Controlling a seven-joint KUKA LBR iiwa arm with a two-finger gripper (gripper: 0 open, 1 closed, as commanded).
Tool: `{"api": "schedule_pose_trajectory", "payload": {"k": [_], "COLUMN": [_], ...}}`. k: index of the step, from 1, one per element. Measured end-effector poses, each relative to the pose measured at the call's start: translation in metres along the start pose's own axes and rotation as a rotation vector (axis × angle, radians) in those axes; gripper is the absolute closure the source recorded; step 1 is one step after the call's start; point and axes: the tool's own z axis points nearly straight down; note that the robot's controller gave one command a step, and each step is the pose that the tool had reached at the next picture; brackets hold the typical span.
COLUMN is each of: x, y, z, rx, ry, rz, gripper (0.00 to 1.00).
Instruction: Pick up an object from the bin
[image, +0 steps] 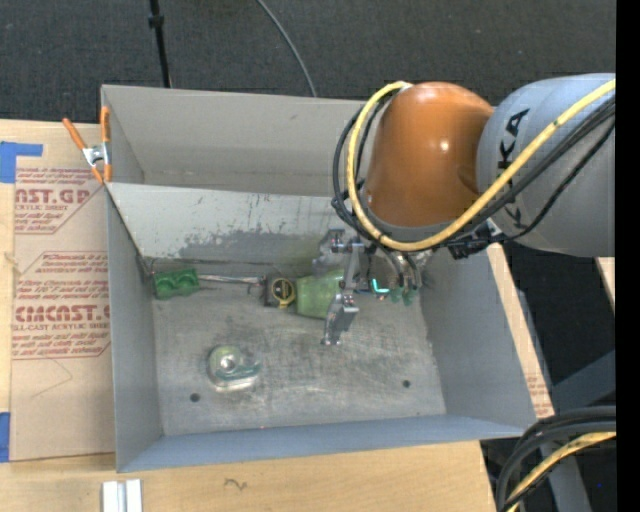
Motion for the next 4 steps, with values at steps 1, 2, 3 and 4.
{"api": "schedule_pose_trajectory", "payload": {"k": [1, 2, 3, 4], "x": [-0.043, -0.048, -0.048, -0.038], "y": [0.007, 0.008, 0.009, 0.009], "z": [0.085, 0.144, 0.145, 0.148], "rx": [-0.001, -0.002, -0.003, -0.004], "ry": [-0.004, -0.025, -0.025, -0.019], "rz": [0.268, 0.092, 0.092, 0.100], "gripper": [0.00, 0.00, 1.00, 1.00]}}
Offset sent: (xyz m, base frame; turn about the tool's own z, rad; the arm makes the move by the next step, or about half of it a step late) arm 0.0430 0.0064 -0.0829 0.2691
